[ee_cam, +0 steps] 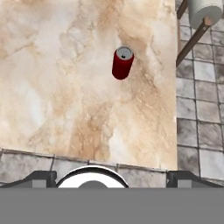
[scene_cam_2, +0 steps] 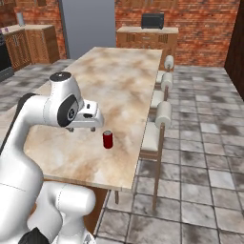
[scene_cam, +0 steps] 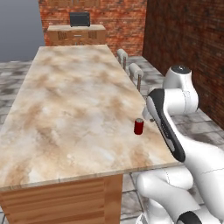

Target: Four empty soda cans are scattered around the kitchen. Gather all the cans and cluster them next to the stove for recycling.

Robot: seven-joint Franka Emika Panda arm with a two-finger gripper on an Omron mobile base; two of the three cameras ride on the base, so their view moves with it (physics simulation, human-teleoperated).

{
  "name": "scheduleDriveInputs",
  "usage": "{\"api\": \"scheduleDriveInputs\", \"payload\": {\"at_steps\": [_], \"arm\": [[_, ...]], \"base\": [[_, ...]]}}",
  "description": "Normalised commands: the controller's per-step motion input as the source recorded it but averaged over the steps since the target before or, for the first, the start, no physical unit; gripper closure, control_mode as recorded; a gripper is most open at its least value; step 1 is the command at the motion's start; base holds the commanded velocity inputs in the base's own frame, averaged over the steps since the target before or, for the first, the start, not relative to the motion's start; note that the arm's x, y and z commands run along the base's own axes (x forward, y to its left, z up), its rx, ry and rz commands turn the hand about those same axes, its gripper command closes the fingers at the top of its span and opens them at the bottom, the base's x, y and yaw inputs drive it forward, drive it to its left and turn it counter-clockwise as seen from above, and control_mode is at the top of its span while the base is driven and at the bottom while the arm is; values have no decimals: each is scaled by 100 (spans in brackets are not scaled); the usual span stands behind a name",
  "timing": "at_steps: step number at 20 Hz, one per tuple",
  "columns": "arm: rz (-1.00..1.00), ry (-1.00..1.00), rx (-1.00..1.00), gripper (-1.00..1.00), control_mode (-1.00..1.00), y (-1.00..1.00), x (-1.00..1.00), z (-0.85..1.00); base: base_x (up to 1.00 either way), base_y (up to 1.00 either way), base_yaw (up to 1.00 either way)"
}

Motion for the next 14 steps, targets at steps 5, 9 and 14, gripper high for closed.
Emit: {"api": "scheduleDriveInputs", "payload": {"at_steps": [5,9,14], "arm": [[0,1,0,-100,-100,0,34,-17],[0,1,0,-100,-100,0,32,-17],[0,0,0,-100,-100,0,32,-16]], "base": [[0,0,0],[0,0,0],[0,0,0]]}}
